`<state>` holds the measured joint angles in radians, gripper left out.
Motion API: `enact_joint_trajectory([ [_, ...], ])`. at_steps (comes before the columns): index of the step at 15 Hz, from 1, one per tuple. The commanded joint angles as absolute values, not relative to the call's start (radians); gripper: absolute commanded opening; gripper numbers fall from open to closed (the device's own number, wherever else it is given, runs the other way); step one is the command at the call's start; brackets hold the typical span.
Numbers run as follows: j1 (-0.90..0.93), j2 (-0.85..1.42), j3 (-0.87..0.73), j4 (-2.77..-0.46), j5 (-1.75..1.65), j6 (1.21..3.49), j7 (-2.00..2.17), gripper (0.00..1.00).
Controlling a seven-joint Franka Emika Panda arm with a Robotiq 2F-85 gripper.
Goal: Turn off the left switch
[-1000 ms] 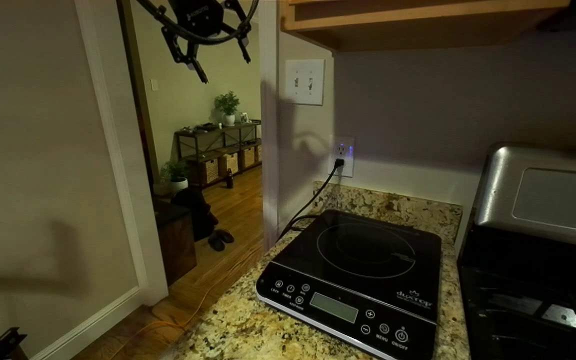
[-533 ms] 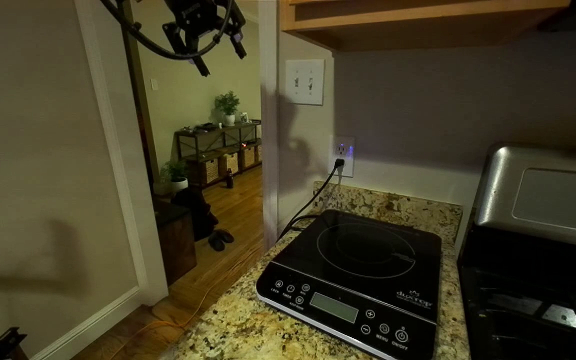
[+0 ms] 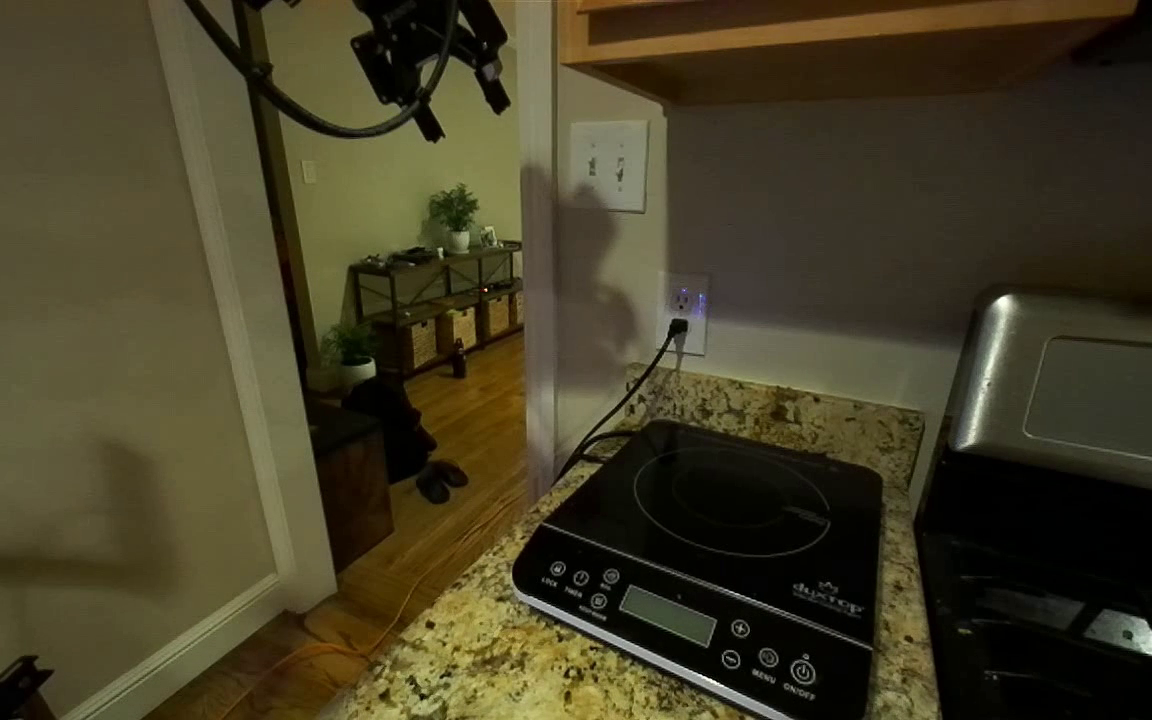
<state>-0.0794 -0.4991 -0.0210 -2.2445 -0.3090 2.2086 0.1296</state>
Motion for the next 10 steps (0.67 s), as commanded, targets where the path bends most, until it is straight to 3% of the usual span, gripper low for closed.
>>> enact_joint_trajectory([
  [1, -0.093, -0.499, -0.010, -2.242, -0.300, 2.208, 0.123, 1.00],
  [10, -0.122, -0.412, 0.075, -2.247, -0.156, 2.235, 0.594, 1.00],
])
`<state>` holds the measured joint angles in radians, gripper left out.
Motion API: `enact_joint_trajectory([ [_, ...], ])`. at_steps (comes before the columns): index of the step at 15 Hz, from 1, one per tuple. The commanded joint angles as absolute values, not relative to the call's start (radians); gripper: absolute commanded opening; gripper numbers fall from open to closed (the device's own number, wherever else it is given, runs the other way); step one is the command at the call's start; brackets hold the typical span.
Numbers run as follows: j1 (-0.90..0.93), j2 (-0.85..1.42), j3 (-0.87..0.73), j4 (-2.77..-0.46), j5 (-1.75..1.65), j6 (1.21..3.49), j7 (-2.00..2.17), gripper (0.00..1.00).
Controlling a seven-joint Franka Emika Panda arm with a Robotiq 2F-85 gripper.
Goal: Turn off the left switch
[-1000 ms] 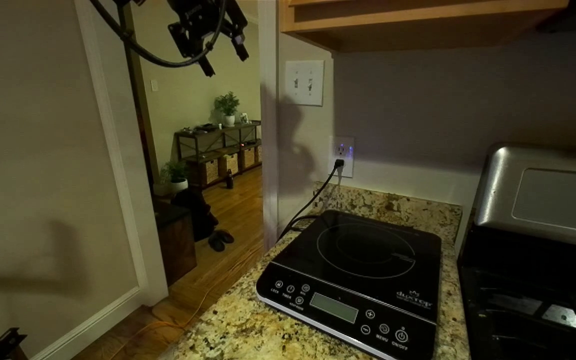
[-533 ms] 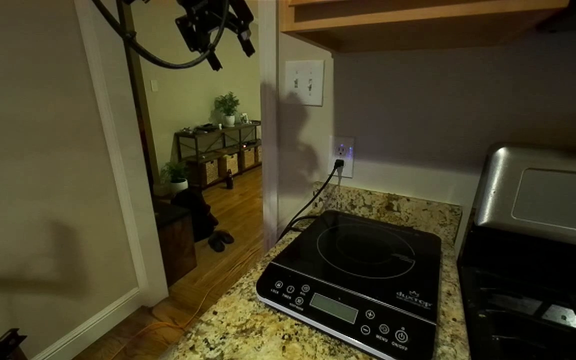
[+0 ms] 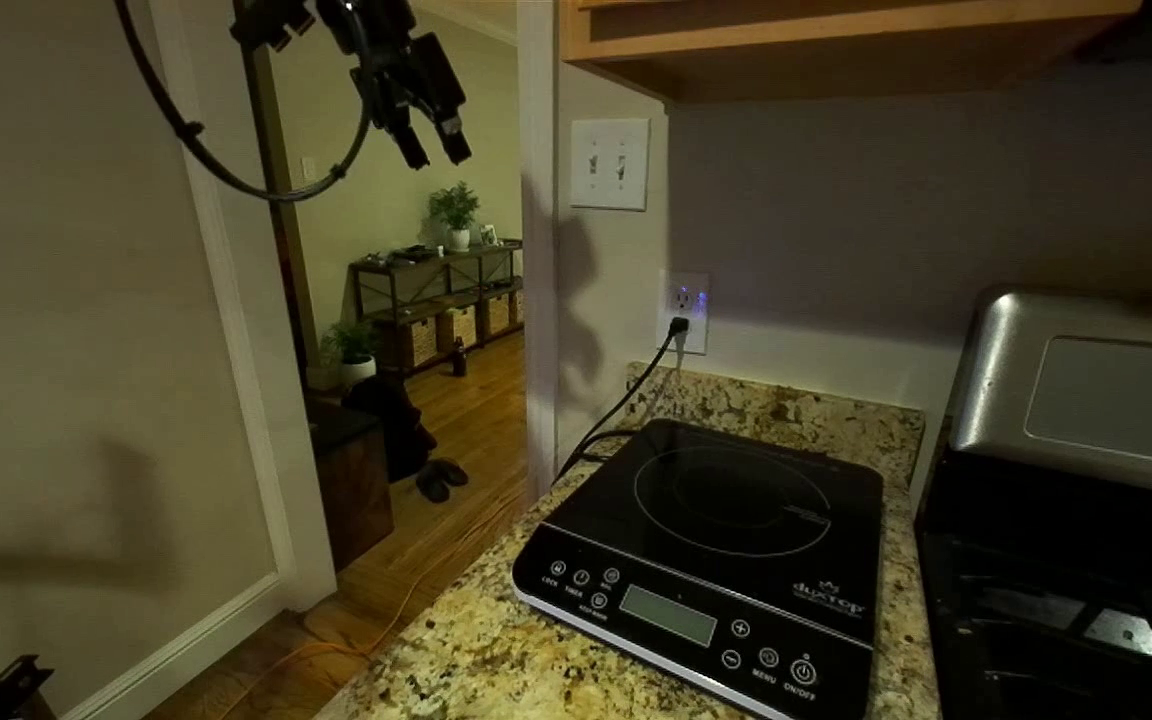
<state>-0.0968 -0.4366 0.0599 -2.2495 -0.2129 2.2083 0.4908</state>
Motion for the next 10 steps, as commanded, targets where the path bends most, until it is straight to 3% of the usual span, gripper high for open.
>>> enact_joint_trajectory([
  [1, -0.124, -0.401, 0.073, -2.242, -0.136, 2.247, 0.627, 1.00],
  [10, -0.149, -0.345, 0.038, -2.214, -0.037, 2.379, 0.769, 1.00],
])
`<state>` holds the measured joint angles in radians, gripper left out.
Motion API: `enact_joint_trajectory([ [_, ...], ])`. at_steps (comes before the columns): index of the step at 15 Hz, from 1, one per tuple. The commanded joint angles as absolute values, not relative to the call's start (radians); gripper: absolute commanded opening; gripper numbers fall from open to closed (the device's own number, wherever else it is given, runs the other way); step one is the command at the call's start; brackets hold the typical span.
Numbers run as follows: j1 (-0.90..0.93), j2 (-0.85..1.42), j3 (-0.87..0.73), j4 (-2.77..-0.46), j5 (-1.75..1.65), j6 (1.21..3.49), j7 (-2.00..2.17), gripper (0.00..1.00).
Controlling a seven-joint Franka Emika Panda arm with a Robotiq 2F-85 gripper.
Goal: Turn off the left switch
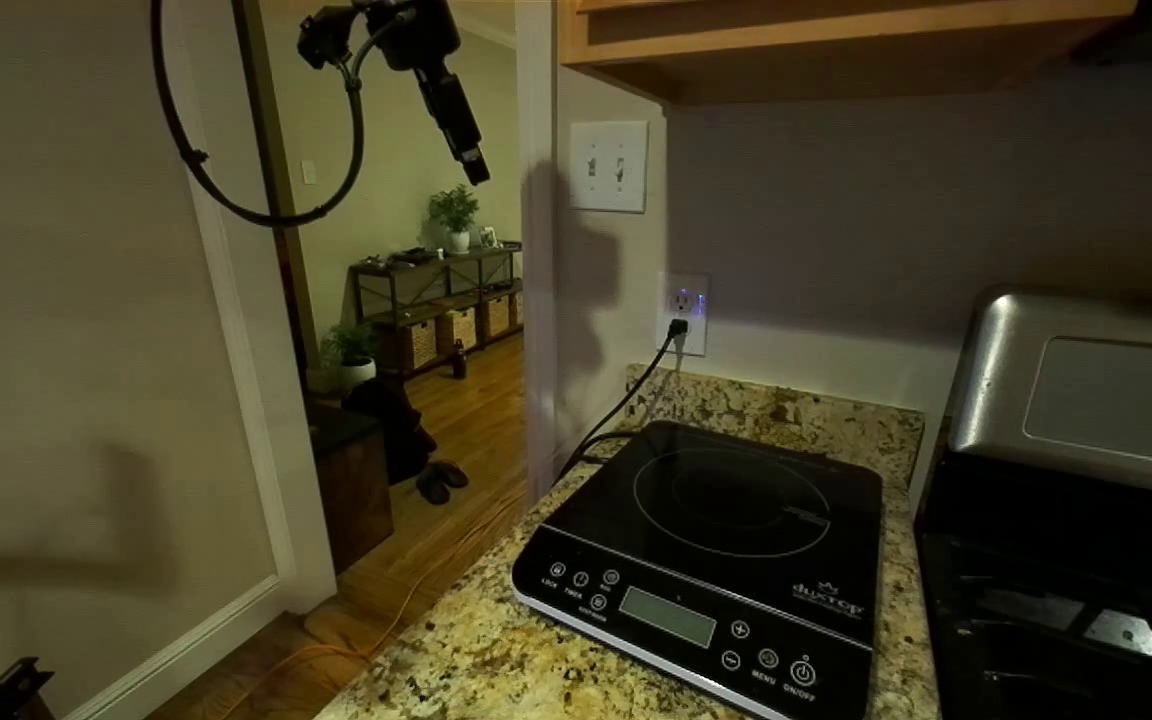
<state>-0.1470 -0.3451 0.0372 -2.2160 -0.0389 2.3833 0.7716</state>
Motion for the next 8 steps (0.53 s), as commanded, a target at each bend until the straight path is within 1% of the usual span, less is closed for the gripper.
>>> enact_joint_trajectory([
  [1, -0.150, -0.337, 0.034, -2.210, -0.029, 2.399, 0.781, 1.00],
  [5, -0.150, -0.328, 0.032, -2.204, -0.024, 2.410, 0.800, 1.00],
  [8, -0.177, -0.320, 0.054, -2.197, -0.059, 2.435, 0.901, 1.00],
])
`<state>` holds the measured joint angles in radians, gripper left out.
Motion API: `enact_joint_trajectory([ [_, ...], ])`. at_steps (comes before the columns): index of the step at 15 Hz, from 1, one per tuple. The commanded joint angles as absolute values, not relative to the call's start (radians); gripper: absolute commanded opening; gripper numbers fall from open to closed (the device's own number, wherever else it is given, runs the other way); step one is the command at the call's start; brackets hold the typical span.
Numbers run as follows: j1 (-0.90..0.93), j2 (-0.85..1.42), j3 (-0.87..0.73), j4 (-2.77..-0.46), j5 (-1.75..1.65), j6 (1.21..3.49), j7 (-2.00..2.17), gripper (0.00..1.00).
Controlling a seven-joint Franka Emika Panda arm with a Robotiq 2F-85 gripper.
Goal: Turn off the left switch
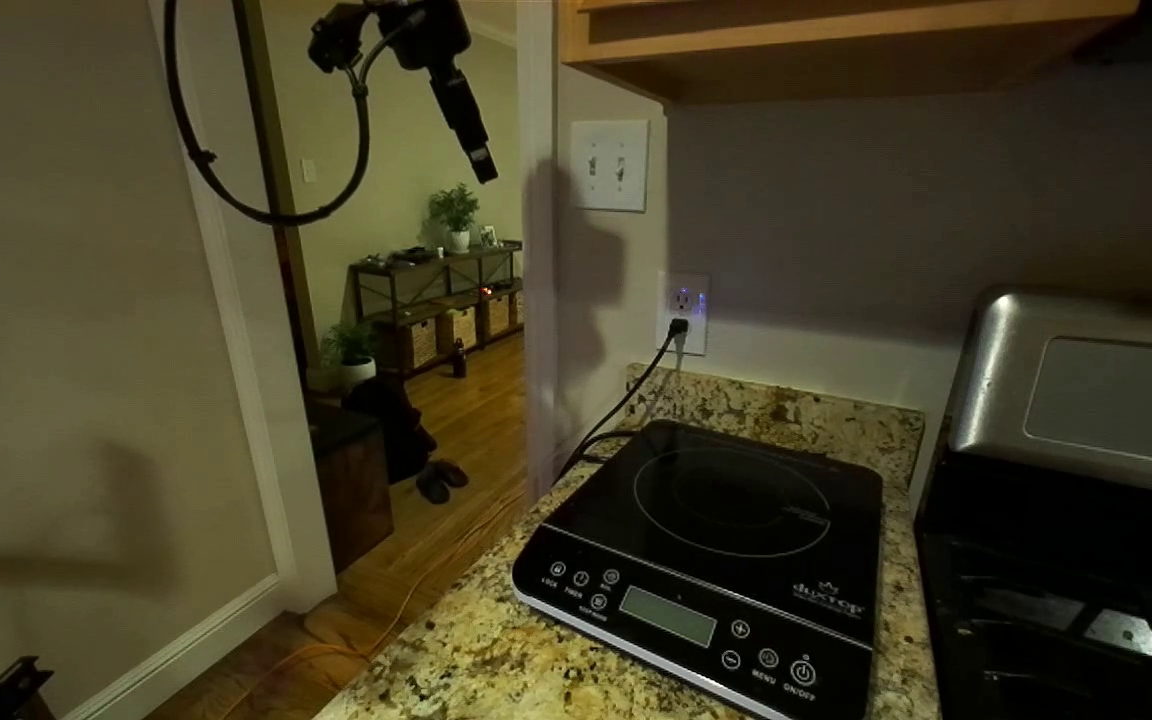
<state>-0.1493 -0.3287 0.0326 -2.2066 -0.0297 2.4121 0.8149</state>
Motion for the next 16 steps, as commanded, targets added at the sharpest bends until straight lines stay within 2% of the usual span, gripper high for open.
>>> enact_joint_trajectory([
  [1, -0.183, -0.304, 0.063, -2.185, -0.077, 2.444, 0.938, 1.00],
  [11, -0.176, -0.153, 0.042, -1.999, -0.142, 2.483, 1.181, 1.00],
  [16, -0.165, -0.056, 0.011, -1.931, -0.166, 2.590, 1.285, 1.00],
])
